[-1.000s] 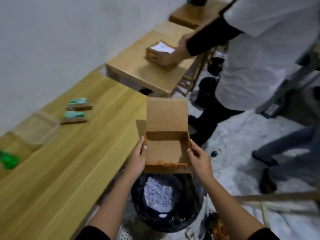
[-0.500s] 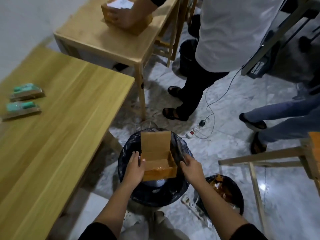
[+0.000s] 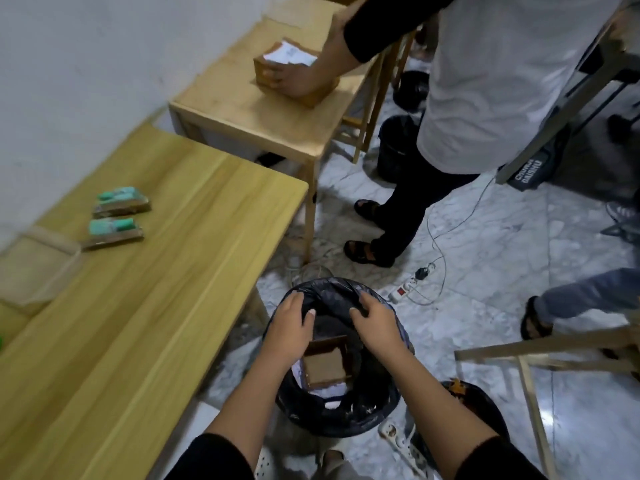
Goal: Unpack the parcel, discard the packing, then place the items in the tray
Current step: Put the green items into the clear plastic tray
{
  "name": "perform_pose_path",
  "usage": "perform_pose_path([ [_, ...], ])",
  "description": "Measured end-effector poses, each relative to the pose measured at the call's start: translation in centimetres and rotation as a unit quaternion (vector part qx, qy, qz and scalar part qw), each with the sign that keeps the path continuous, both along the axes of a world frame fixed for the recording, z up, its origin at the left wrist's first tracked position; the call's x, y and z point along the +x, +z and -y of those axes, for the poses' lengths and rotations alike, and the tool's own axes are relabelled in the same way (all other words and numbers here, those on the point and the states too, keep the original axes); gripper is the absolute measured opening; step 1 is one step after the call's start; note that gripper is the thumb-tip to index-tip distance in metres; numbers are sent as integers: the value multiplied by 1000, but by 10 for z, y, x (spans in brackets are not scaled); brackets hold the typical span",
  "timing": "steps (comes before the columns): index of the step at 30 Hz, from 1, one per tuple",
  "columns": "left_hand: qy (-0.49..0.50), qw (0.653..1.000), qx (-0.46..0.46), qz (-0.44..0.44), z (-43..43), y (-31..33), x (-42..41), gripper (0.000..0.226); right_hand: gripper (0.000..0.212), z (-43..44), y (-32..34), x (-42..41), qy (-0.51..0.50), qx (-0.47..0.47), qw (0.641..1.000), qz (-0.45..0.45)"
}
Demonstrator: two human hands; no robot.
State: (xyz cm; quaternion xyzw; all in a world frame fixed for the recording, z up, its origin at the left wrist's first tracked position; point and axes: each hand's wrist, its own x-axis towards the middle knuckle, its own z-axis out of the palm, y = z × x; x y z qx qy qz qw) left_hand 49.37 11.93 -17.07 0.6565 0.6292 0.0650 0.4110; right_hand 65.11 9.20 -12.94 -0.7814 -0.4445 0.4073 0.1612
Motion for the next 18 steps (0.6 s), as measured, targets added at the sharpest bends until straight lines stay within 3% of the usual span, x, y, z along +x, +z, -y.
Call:
perform_pose_path([
  [7, 27, 992, 125, -9, -40, 60, -80, 50, 52, -55, 35, -92, 48, 70, 996, -11],
  [11, 188, 965, 178, -43, -54, 83, -156, 46, 52, -93, 41, -159, 117, 93, 988, -41],
  [14, 343, 913, 204, -87, -62, 83, -229, 41, 53, -127, 38, -209, 186, 102, 975, -63],
  [18, 460, 865, 185, -83, -75, 66, -311, 47, 67, -179, 34, -267, 293, 108, 949, -49],
])
